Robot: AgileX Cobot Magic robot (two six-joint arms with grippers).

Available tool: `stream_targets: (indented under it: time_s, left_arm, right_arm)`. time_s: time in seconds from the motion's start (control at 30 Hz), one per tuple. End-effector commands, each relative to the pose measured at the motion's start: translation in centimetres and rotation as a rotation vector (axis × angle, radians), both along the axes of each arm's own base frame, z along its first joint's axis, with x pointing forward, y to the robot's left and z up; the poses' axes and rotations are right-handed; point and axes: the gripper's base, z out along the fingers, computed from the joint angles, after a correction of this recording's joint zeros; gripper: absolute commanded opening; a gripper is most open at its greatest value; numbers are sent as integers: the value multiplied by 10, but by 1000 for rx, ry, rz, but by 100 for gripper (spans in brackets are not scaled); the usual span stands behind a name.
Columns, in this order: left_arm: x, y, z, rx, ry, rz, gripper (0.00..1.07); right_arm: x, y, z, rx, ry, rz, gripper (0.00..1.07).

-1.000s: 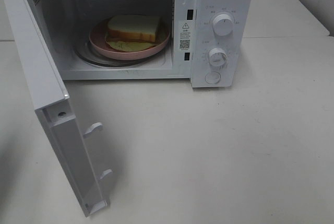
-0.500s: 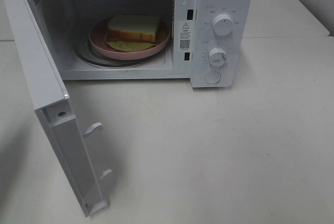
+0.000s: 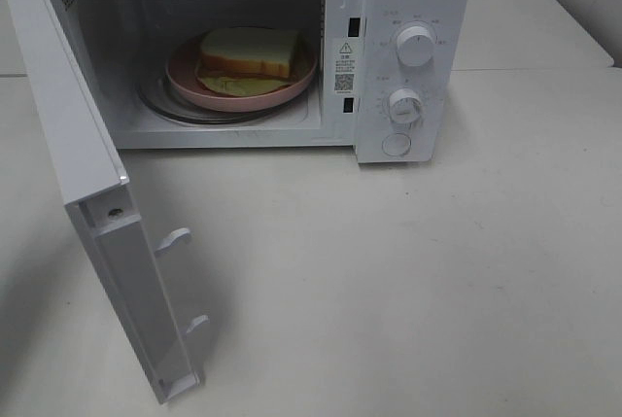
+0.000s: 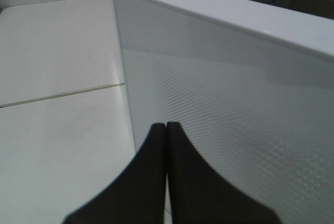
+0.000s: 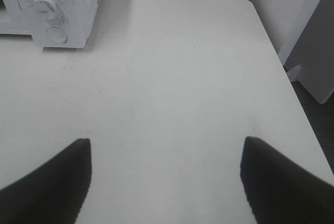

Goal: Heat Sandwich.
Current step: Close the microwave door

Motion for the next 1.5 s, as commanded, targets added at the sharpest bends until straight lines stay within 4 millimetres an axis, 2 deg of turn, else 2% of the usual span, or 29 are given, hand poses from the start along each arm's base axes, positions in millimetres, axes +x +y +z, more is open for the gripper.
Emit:
stream_targets:
  time_s: [0.03, 0.17, 0.37, 0.63, 0.93, 1.07, 1.23, 1.37, 1.5]
  left_arm:
    - [9, -7, 2, -53, -25, -61, 0]
    - [15, -15, -2, -65, -24, -104, 0]
    - [25, -42, -6, -34, -22, -196, 0]
    - [37, -62, -9, -71, -15, -201, 0]
    - [47, -94, -10, -86, -18, -261, 0]
    - [52, -118, -7, -125, -26, -275, 0]
    - [55, -131, -5, -106, -33, -287, 0]
    - [59, -155, -5, -92, -17, -292, 0]
    - [60, -166, -3, -102, -23, -296, 0]
  right_arm:
    - [-4, 0, 1, 5, -40, -10, 76]
    - [-4, 0, 1, 5, -40, -10, 76]
    - [-4, 0, 1, 5, -40, -10, 76]
    - [-4, 0, 1, 5, -40, -10, 76]
    - [-4, 0, 1, 4, -40, -10, 76]
    - [-4, 0, 1, 4, -40, -10, 76]
    - [-4, 0, 1, 4, -40, -10, 76]
    - [-4, 0, 1, 4, -40, -10, 76]
    - [-4, 0, 1, 4, -40, -10, 76]
